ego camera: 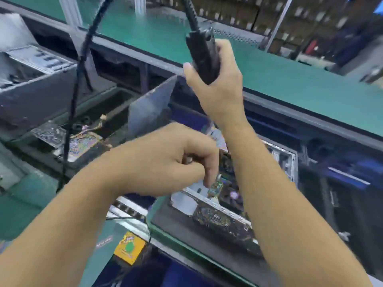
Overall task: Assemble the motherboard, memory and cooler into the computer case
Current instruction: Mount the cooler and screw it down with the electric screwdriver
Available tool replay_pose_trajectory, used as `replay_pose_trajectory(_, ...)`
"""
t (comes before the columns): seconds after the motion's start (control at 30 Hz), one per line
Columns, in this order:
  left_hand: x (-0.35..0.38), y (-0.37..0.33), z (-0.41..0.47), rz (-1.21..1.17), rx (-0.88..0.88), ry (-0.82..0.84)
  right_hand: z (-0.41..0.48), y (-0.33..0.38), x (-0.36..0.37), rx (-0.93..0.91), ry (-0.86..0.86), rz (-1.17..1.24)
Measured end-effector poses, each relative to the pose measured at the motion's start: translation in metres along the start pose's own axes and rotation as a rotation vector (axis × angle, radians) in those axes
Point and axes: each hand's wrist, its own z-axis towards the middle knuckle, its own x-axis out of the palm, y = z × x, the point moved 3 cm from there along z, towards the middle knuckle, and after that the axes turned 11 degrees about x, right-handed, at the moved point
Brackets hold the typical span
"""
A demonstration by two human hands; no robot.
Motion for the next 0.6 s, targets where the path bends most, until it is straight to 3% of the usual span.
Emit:
replay_pose_trajectory(0.1,0.062,0.065,0.032,0.133,-0.216,0.27,0.012,-0.026,-0.055,0.119,-0.109,0.005)
replay_pose_trajectory(0.17,0.105,0.104,0.058,0.197,-0.292,0.289,0.005,-0.047,-0.084,0.177,-0.159,-0.004)
replay_pose_trajectory(0.3,0.177,0.162,0.106,0.2,-0.285,0.307,-0.01,-0.086,-0.132,0.268,-0.23,0.063)
replay_pose_trajectory(0.43,0.236,0.197,0.145,0.352,-0.182,0.558,-0.027,-0.122,-0.164,0.331,-0.288,0.139)
replay_pose_trajectory(0.6,0.275,0.231,0.146,0.468,-0.194,0.779,-0.037,-0.15,-0.176,0.391,-0.299,0.226)
